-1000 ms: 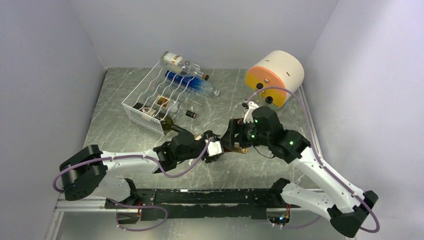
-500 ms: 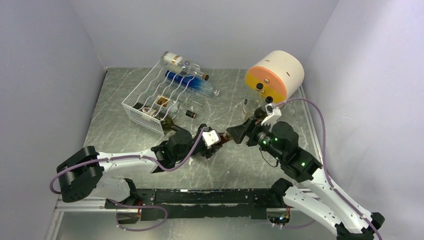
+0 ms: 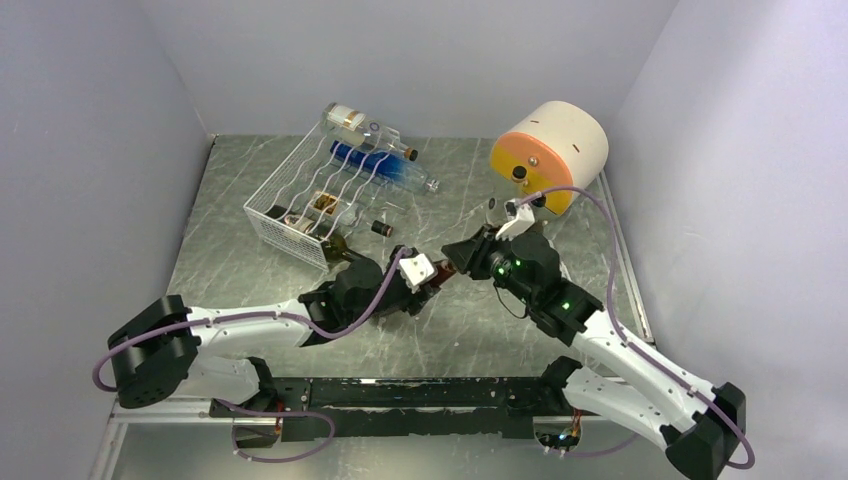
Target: Take the wine bottle off the wine rack
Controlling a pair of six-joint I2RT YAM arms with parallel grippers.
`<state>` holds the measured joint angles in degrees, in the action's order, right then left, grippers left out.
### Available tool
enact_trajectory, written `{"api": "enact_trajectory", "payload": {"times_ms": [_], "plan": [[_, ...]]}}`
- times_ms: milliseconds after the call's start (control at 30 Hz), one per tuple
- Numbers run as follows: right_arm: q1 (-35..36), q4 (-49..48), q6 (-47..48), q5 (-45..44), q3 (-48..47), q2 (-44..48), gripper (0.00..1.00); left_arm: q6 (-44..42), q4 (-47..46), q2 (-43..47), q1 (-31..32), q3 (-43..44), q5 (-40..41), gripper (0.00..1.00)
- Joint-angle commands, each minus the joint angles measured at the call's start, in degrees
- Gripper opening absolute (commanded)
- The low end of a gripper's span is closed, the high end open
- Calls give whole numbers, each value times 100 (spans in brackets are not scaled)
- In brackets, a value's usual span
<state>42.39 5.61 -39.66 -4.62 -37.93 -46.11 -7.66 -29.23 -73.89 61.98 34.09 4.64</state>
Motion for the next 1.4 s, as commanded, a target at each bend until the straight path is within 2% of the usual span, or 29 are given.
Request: {"api": "enact_trajectory", "payload": {"times_ms": [0,33,67,100,133,400,567,667,800,1067,1367], "plan": [[-5,-23,252,-246,-383,-332,10,374,-230,359,16,458,-74,40],[-4,213,361,-412,-576,-395,2,446,-157,395,16,507,1,54],[-4,460,480,-594,-772,-463,0,510,-101,451,16,549,77,78],[-6,728,636,-766,-996,-522,0,530,-27,519,16,590,106,98],[-11,999,791,-945,-1219,-561,0,492,70,615,12,640,97,100],[-18,3104,1327,-2323,-2686,-591,0,533,244,1768,-272,549,861,99],[-26,3797,1363,-3122,-2991,-553,0,1209,659,2301,-1348,658,762,99],[-32,3794,1359,-3532,-2995,-565,0,1677,1000,2458,-2151,821,595,99],[-34,3802,1321,-3958,-3003,-742,0,1589,1198,2555,-2601,929,496,93],[-73,4244,1232,-4578,-3227,-887,0,1173,1263,2739,-2647,889,768,92],[-94,3758,1432,-5029,-2565,-471,0,1042,1341,2796,-2695,902,905,95]]}}
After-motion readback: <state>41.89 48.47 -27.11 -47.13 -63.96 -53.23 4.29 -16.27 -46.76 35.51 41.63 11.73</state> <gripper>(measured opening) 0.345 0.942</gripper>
